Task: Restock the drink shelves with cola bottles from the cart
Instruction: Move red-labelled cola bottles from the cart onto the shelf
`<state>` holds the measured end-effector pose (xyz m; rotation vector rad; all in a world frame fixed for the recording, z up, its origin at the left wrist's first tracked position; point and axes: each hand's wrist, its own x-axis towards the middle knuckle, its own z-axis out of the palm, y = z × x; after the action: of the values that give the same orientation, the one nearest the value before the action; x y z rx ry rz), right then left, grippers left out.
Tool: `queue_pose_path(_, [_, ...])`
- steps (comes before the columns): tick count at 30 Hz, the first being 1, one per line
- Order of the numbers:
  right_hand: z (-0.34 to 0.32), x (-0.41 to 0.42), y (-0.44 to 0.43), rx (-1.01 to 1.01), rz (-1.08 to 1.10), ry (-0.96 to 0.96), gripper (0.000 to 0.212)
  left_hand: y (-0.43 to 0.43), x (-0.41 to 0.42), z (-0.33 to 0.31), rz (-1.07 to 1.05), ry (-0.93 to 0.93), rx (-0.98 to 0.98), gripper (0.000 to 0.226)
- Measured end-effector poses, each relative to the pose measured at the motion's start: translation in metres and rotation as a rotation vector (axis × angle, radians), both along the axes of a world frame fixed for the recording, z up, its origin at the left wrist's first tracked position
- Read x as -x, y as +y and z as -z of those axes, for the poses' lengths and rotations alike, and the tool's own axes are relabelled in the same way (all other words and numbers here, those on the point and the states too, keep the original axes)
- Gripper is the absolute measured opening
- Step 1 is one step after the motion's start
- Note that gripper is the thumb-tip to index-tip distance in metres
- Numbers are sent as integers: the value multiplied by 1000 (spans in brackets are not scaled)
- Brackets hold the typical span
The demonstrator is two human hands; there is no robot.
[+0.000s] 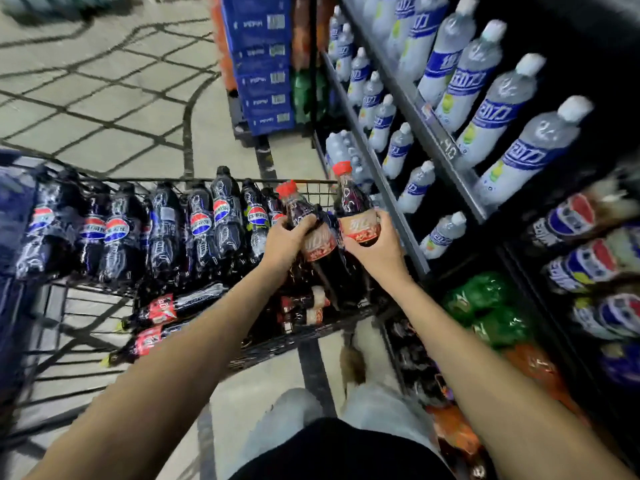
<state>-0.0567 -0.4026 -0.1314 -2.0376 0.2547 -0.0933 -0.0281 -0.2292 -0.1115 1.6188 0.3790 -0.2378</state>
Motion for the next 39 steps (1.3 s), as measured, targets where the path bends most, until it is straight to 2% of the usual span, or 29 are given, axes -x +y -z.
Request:
queue_pose_path(2, [-13,23,10,-58,68,-58,57,0,10,-11,9,-14,84,21])
queue_pose_path(5, [-25,63,21,-83,182,-118,57,-3,32,-22,131,-45,163,13])
queue_pose_path(9, [-29,123,23,-118,321,-117,52,-15,74,-30,290,-107,102,14])
queue_pose_path(12, [-29,174,13,-142,440,-95,52,-34,111,-29,466,-68,129,15])
queue_pose_path(15, [-30,233,-1,-163,557,-83,52,-62,152,-27,597,-55,65,38])
queue_pose_path(16, [-30,254,-6,-173,592,-79,52,-73,168,-27,641,-37,66,39])
queue_pose_path(19, [-33,324,-22,-165,702,-70,52,-106,224,-27,769,-21,82,16])
queue_pose_path(22, [-36,403,-37,-164,829,-56,50,-140,290,-28,892,-3,57,16])
queue_pose_path(27, [-38,558,-49,-166,1035,-22,45,-180,439,-35,1063,36,5,59])
queue_pose_path(31, [-35,685,-47,-163,1223,-14,45,-200,566,-33,1194,-11,-31,59])
queue_pose_path(33, [-35,744,-45,-157,1316,-14,47,-208,624,-31,1290,-24,-34,52])
queue_pose_path(36, [-37,825,-41,-147,1426,-27,48,-218,704,-33,1414,-37,-43,27])
queue_pose_path(39, [-39,896,-33,-129,1500,-39,50,-227,776,-33,1517,-60,-26,16])
